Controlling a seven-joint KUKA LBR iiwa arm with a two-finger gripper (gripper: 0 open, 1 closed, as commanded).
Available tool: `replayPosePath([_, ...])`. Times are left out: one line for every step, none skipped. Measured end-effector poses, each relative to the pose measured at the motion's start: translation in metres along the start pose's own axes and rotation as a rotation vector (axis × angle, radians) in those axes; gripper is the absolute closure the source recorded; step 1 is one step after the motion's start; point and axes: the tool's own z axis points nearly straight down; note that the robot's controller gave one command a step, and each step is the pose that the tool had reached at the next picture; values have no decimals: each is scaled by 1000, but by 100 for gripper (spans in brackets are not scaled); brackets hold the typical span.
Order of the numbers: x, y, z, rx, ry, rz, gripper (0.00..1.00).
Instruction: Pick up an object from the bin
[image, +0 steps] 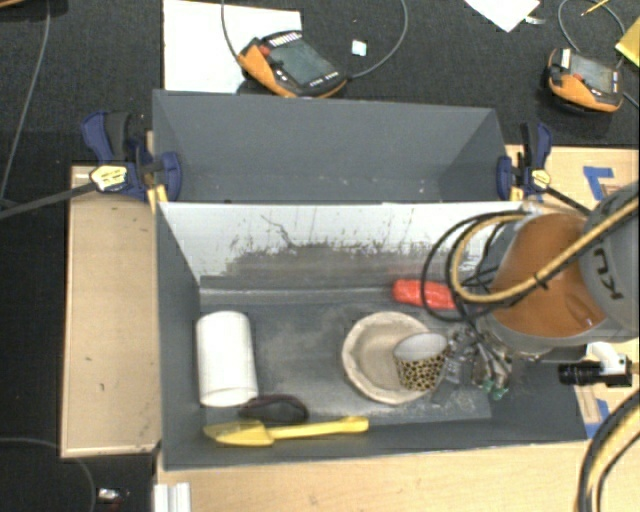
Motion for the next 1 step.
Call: replayPosePath([-1, 0, -29, -1, -2, 0, 100])
